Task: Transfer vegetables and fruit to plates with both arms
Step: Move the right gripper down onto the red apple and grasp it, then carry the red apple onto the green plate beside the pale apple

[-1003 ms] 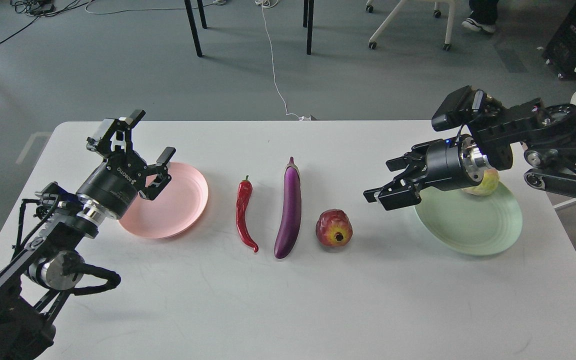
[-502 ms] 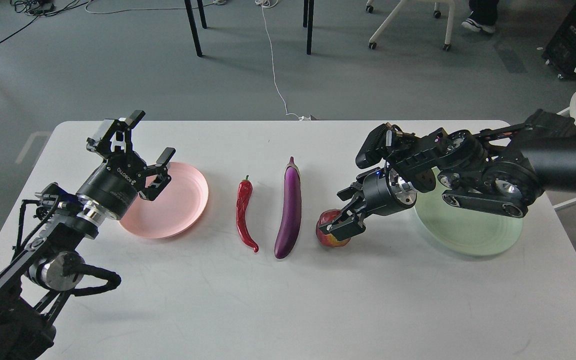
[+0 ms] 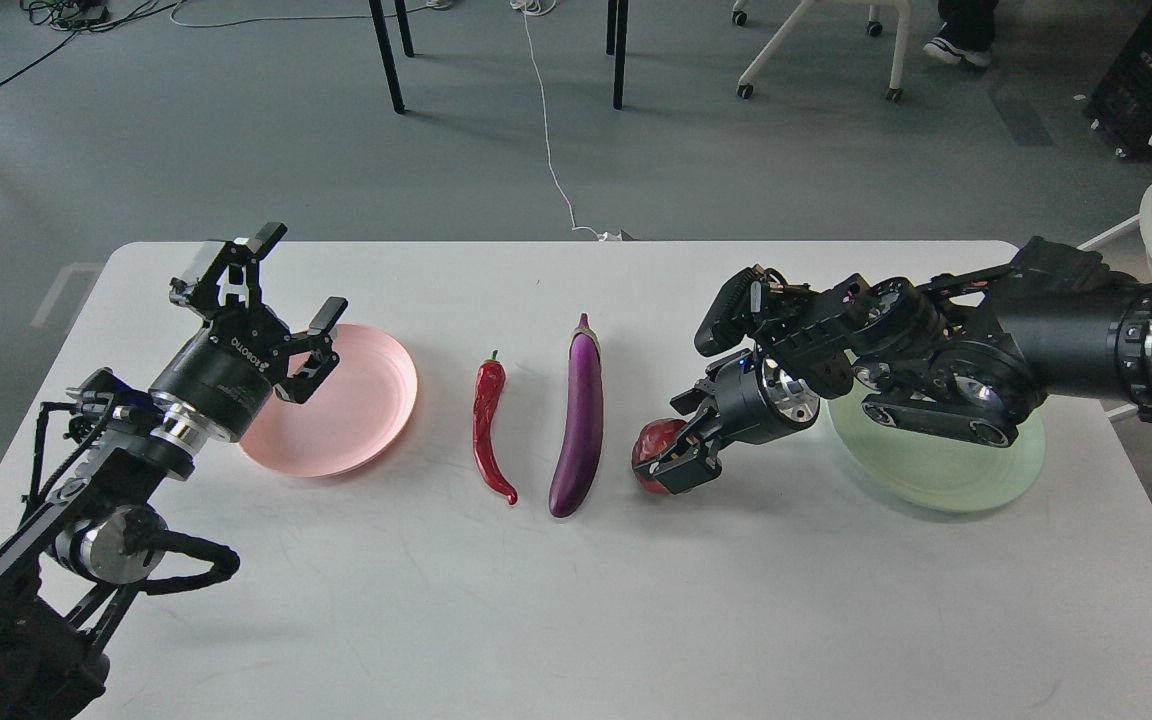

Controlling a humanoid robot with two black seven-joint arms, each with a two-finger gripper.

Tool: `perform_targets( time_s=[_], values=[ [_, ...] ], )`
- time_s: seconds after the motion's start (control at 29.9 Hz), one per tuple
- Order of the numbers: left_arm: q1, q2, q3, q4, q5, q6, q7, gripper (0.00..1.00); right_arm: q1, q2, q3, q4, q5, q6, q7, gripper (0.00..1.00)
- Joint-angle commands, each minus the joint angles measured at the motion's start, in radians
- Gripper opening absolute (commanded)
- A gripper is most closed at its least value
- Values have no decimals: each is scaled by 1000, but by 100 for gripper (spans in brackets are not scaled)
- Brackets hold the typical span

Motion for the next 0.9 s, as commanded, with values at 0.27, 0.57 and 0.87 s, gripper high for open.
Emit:
perform_targets(
  time_s=[0.27, 0.57, 0.87],
  values=[
    [3, 0, -2, 0, 0, 2, 0, 99, 18, -2, -33, 4, 87, 4, 0, 40],
    [3, 2, -2, -12, 0, 2, 1, 99, 181, -276, -23, 145, 79, 4, 0, 42],
    [2, 0, 14, -14, 3, 2, 1, 99, 108, -540, -41, 139, -134, 5, 0, 43]
  ],
)
